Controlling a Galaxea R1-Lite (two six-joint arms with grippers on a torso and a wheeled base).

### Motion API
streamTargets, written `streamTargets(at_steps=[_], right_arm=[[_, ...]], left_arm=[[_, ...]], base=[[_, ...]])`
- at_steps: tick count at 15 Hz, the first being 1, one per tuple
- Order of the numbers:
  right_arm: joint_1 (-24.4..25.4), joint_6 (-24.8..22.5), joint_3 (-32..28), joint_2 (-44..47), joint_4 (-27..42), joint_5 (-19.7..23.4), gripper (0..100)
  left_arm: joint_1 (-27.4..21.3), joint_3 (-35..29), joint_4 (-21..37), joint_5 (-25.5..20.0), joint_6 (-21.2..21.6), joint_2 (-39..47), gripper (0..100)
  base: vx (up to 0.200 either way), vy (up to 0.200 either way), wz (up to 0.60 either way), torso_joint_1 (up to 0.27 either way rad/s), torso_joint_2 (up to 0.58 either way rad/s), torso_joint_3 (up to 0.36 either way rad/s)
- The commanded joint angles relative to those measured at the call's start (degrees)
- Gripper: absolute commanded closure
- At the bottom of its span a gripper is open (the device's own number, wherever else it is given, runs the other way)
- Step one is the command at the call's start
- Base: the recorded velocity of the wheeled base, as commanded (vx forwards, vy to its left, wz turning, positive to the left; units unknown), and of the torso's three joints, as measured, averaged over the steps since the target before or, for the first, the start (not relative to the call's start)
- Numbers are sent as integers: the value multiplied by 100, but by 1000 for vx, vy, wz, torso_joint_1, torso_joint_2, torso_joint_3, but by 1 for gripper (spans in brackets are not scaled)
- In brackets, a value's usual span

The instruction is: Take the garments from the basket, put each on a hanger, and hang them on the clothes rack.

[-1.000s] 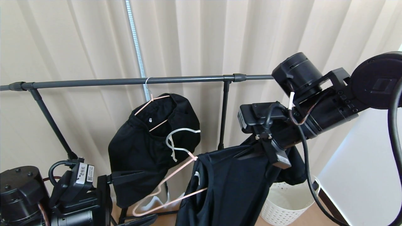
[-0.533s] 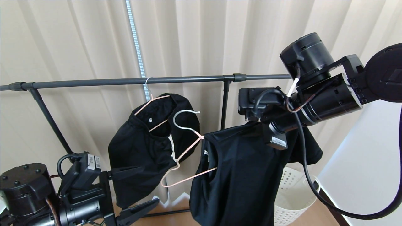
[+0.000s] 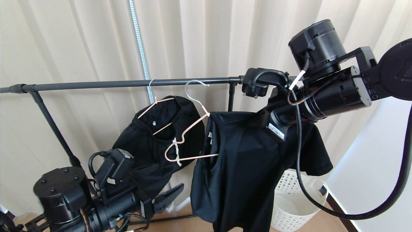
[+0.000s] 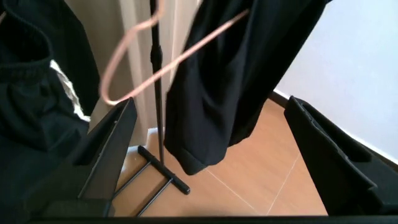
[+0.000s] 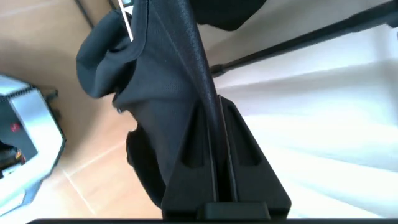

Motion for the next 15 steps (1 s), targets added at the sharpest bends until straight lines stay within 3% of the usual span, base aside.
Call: streamTargets(at_steps=[1, 4, 7, 11, 15], right_arm=[[139, 181, 49, -108, -22, -16, 100], [183, 217, 146, -214, -22, -7, 100], [341, 709, 164, -275, -48, -16, 100], [359, 814, 216, -390, -48, -7, 100], [359, 832, 304, -442, -48, 1, 100]], left_arm=[[-421, -206, -13, 516, -114, 347, 0], [-641, -408, -21, 1122, -272, 593, 0], [-922, -689, -39, 1781, -536, 953, 0], [-1151, -1023, -92, 2625, -659, 1173, 0], [-1107, -1120, -171, 2695, -720, 1155, 0]], base=[[0, 0, 0, 0, 0, 0], [0, 0, 0, 0, 0, 0], [0, 0, 0, 0, 0, 0], [0, 0, 0, 0, 0, 0], [0, 0, 0, 0, 0, 0]])
